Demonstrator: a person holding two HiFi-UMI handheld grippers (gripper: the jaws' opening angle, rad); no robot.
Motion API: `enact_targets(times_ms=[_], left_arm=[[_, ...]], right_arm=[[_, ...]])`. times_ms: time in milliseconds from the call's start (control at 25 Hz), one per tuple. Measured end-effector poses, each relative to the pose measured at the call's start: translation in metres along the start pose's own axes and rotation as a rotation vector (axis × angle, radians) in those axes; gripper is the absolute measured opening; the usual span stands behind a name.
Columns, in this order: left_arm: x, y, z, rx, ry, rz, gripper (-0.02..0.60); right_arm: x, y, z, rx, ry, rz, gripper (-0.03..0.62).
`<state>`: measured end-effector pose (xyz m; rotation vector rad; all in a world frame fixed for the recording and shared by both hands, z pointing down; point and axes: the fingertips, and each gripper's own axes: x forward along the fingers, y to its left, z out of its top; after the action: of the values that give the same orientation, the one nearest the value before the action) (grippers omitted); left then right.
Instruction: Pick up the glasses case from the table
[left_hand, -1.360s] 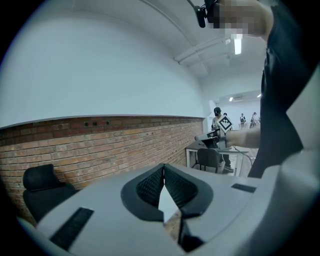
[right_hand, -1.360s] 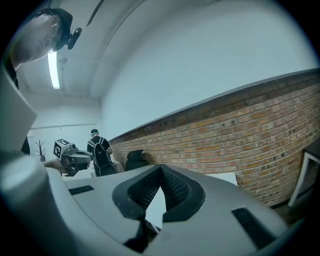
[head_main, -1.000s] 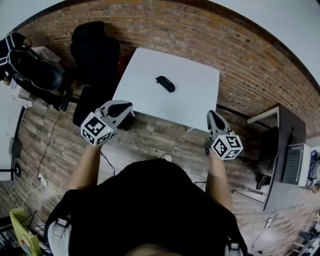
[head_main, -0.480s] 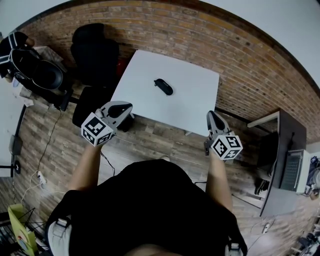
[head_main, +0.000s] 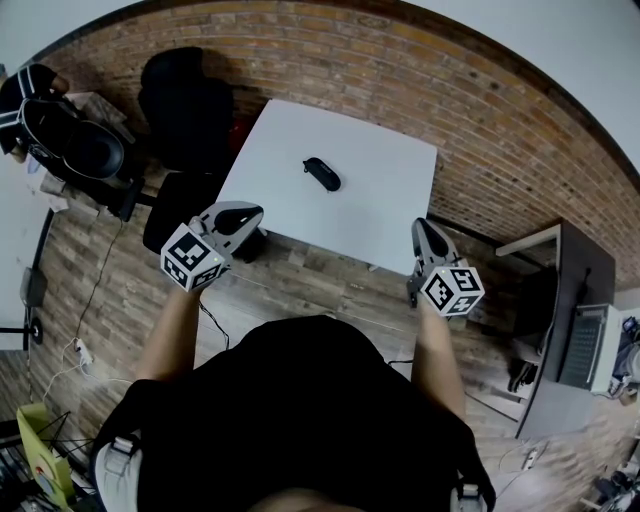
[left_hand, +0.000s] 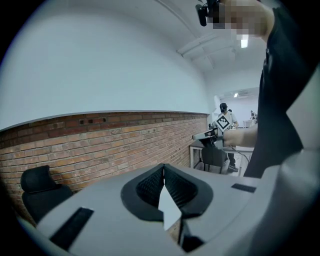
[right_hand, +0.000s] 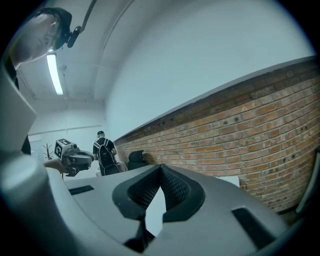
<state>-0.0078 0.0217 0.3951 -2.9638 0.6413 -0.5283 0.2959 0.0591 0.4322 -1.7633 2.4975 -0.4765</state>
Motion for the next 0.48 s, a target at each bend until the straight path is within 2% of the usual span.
enact_targets(times_ms=[480], left_arm=[[0.038,-0.003,0.006,0.008,0.028,0.010,0.011]], right_arm=[[0.010,-0.036,0.005,0.003,0.003,0.027,0.015]])
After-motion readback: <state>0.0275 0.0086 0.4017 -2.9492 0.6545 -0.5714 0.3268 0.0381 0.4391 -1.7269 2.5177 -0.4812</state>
